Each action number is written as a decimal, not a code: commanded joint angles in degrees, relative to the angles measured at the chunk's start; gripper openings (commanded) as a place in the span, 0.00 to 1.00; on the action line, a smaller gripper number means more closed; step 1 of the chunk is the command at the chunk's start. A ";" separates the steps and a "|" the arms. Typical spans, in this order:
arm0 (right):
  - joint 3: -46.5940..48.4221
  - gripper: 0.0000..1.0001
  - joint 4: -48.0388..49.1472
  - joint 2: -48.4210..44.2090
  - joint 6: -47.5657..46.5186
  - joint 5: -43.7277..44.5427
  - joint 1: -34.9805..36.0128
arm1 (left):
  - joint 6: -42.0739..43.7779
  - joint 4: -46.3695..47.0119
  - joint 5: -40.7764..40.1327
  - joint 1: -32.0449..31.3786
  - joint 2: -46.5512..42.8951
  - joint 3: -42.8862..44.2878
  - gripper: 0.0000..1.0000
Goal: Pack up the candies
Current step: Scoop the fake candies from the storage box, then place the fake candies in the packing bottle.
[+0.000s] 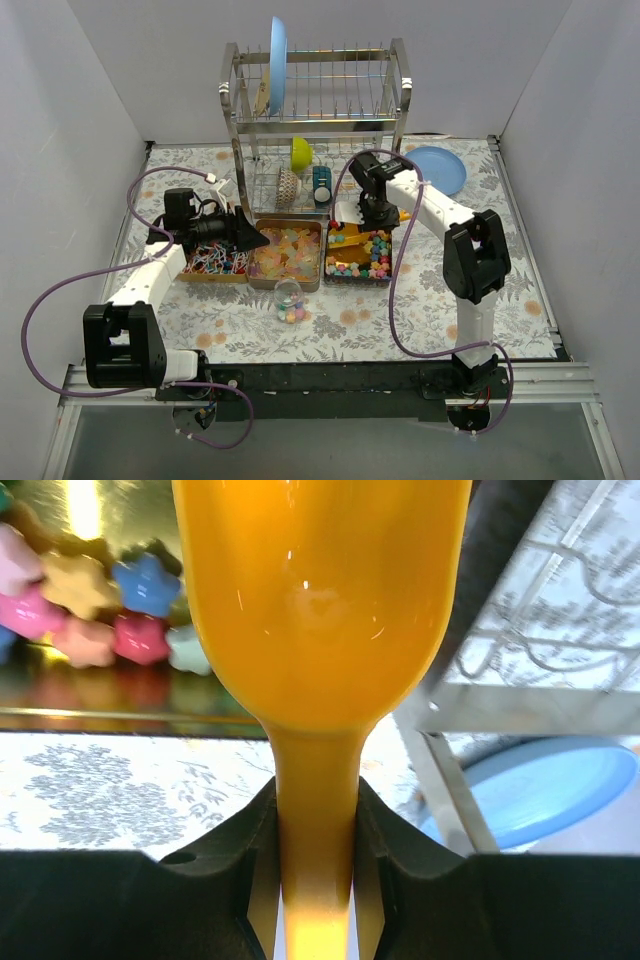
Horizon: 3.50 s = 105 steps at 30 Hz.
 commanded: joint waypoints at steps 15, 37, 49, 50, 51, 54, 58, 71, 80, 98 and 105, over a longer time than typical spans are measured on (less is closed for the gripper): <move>-7.67 0.01 3.89 -9.03 -30.98 14.70 -2.83 | -0.71 3.05 0.27 0.05 -5.91 -3.00 0.52; -13.83 0.01 4.78 -7.55 -36.55 25.26 3.67 | -2.03 5.42 0.36 0.14 -13.30 -9.33 0.53; -1.16 0.01 -7.45 3.10 -9.91 21.75 9.74 | -2.73 5.60 0.80 0.14 -14.09 -10.30 0.53; -1.69 0.01 -7.10 2.84 -9.46 21.31 10.00 | -2.82 5.78 0.97 0.14 -14.00 -10.39 0.53; -2.65 0.01 -7.10 2.40 -9.20 19.30 10.18 | -2.99 6.39 0.97 0.14 -13.83 -10.39 0.53; -5.29 0.01 -6.40 0.29 -8.67 15.35 10.79 | -3.87 7.35 1.15 0.14 -13.13 -10.30 0.53; -7.49 0.01 -5.69 -0.07 -4.55 7.96 10.36 | -4.58 7.80 1.24 0.14 -11.90 -9.34 0.53; -12.58 0.01 -0.51 -4.89 -5.14 -17.71 1.13 | -1.68 1.65 1.68 0.14 -7.59 -3.37 0.53; -19.71 0.01 2.48 -12.37 -10.60 -30.11 -4.14 | 2.80 -4.50 1.24 0.14 -0.75 4.01 0.53; -5.83 0.01 -5.23 -19.23 -0.59 -29.16 -3.89 | 13.10 -21.20 -5.16 1.90 0.50 8.25 0.57; -1.61 0.01 -9.64 -18.53 0.47 -12.90 7.52 | 7.12 -19.02 -9.13 1.90 -5.47 4.82 0.98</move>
